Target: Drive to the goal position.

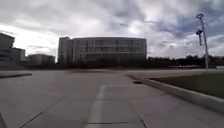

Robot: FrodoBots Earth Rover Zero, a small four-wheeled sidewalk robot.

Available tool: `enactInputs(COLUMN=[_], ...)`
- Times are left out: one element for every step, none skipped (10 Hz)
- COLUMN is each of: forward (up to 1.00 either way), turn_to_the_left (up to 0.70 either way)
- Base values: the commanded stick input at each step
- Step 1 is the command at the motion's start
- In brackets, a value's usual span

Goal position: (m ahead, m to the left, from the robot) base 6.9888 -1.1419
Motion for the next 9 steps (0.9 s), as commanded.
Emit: enactInputs(forward=[1.0,1.0,1.0,1.0,1.0,1.0,1.0,1.0,1.0], turn_to_the_left=[0.23,0.22,0.21,0.14,0.12,0.14,0.15,0.16,0.13])
